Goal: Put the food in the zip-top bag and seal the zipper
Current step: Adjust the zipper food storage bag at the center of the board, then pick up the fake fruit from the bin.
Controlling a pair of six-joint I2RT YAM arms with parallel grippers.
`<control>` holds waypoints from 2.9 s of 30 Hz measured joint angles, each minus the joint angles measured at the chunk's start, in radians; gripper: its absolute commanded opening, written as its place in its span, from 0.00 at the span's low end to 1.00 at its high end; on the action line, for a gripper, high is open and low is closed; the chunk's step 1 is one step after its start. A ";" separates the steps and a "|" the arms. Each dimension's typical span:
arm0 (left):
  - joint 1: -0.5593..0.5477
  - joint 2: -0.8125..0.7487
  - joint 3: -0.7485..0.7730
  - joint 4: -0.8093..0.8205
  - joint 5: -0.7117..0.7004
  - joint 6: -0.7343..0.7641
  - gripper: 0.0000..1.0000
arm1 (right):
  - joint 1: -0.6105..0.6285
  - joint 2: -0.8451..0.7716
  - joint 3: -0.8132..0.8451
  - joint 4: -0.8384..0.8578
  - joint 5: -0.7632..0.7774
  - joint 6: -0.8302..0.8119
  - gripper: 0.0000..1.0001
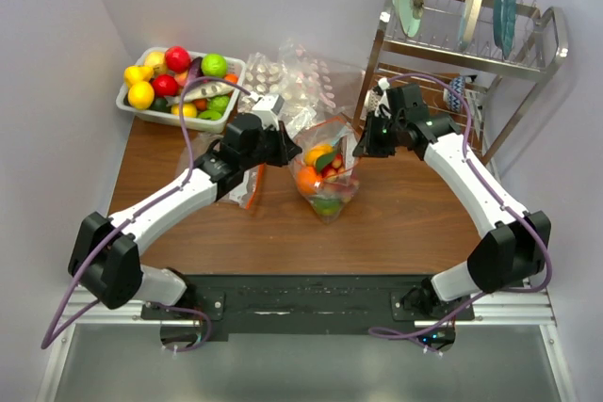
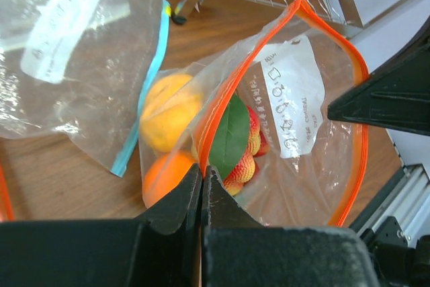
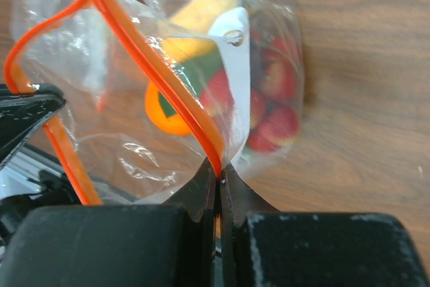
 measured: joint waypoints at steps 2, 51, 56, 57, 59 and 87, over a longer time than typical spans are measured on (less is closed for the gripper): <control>0.000 -0.012 0.000 0.000 -0.018 0.008 0.00 | 0.000 -0.021 -0.023 0.042 -0.013 0.015 0.00; 0.921 0.444 0.534 -0.217 -0.238 0.131 0.99 | 0.000 0.087 0.090 0.126 -0.121 0.081 0.00; 0.921 0.492 0.593 -0.213 -0.237 0.138 0.96 | 0.000 0.087 0.090 0.125 -0.122 0.081 0.00; 0.921 0.504 0.608 -0.213 -0.237 0.138 0.95 | 0.000 0.087 0.090 0.126 -0.122 0.081 0.00; 0.922 0.534 0.645 -0.215 -0.231 0.143 0.93 | 0.000 0.087 0.090 0.126 -0.122 0.081 0.00; 0.948 0.673 0.735 -0.254 -0.113 0.161 0.58 | 0.000 0.107 0.108 0.129 -0.131 0.081 0.00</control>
